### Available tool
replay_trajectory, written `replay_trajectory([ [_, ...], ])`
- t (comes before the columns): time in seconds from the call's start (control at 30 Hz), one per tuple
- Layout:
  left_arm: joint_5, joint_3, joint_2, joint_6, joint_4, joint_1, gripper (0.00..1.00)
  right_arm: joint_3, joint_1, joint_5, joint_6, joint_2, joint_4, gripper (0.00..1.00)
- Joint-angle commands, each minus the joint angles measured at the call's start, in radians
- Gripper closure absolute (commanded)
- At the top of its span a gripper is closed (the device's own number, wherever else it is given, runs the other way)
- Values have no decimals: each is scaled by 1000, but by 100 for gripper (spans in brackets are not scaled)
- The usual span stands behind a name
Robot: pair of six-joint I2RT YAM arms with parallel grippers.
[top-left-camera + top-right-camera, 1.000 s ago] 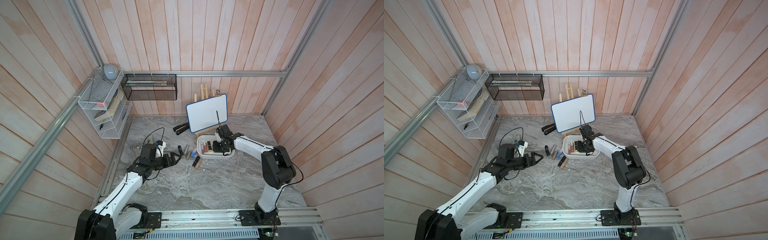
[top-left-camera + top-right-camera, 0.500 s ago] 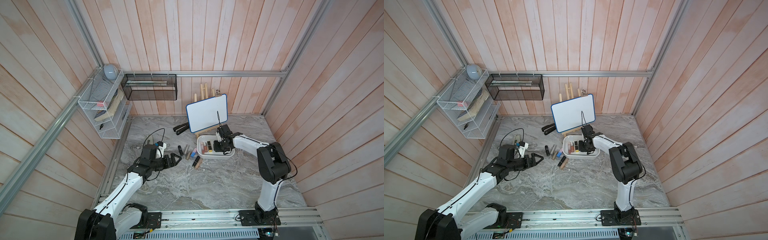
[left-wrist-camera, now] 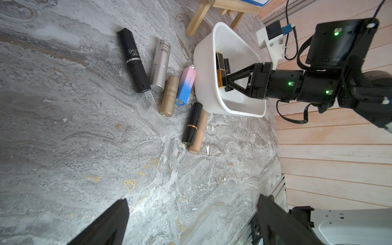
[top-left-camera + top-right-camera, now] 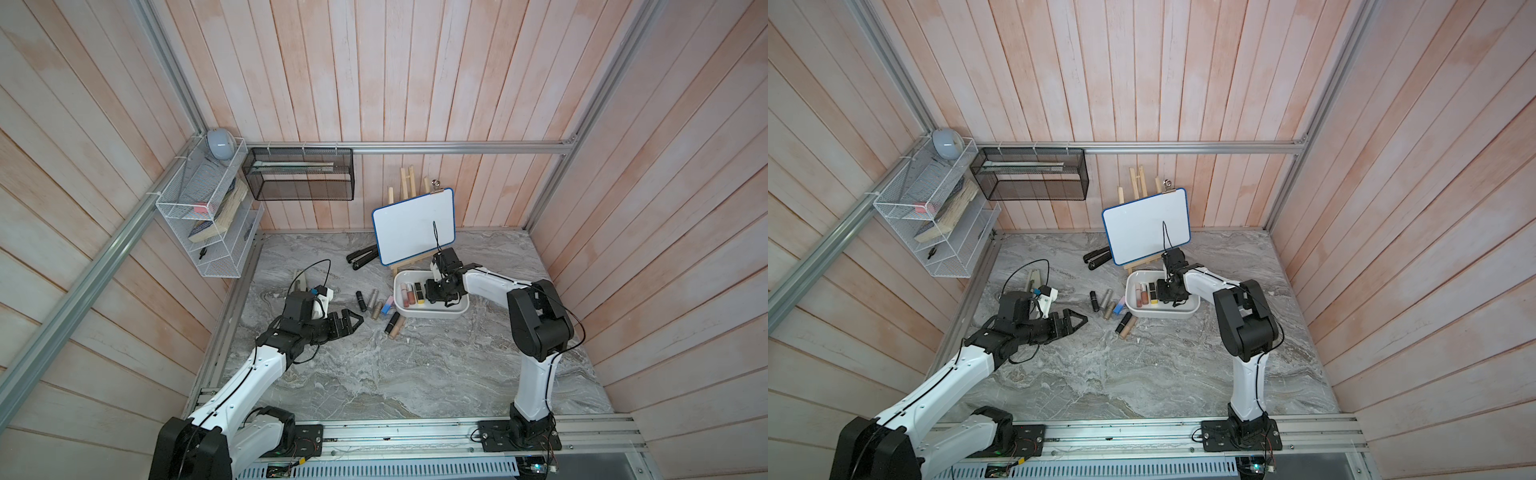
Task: Put the lipstick into the storage box
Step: Place the lipstick in the storage box, then pick up the lipstick at the center of the board.
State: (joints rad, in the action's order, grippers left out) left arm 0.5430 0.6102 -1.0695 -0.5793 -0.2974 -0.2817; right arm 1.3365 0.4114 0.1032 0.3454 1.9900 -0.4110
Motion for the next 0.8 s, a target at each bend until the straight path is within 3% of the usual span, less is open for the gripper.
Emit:
replay_trajectory([
  [0.0, -1, -11, 0, 6, 9, -5, 0, 27, -6, 15, -3, 23, 10, 65],
  [0.2, -6, -12, -6, 11, 11, -7, 0, 14, -6, 56, 5, -6, 34, 65],
  [0.5, -12, -10, -12, 11, 13, -20, 1, -47, -48, 258, 64, -79, 134, 63],
  [0.77, -59, 0, -23, 15, -3, -30, 0, -94, -52, 236, 84, -206, 126, 61],
])
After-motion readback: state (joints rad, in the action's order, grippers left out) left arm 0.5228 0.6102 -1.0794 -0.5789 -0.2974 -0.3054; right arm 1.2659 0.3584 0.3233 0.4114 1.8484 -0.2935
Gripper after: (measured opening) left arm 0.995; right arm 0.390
